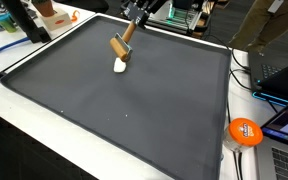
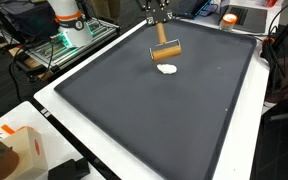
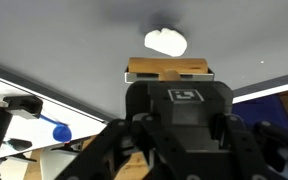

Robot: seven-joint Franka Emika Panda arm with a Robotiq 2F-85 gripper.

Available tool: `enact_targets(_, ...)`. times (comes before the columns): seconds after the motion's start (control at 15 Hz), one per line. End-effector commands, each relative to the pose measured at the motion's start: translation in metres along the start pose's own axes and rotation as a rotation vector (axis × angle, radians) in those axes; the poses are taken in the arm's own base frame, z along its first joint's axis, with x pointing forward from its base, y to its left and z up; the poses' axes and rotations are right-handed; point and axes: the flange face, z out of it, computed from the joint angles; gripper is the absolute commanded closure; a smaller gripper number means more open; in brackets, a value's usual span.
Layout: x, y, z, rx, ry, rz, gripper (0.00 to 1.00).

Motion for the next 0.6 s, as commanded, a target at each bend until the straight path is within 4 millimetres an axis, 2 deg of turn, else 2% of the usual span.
enact_targets(0.0, -0.003, -0.004, 0.000, 0.007, 0.018, 0.001, 0.78)
enact_targets(0.2, 0.005, -0.004, 0.000, 0.009, -0.007, -0.005, 0.78)
enact_targets(0.33, 0.028, -0.001, -0.006, 0.045, -0.052, -0.007, 0.78)
enact_targets(0.4, 0.030, -0.003, 0.001, 0.061, -0.122, -0.030, 0.78)
enact_targets(0.53, 0.042, -0.013, -0.003, 0.101, -0.192, -0.064, 0.78)
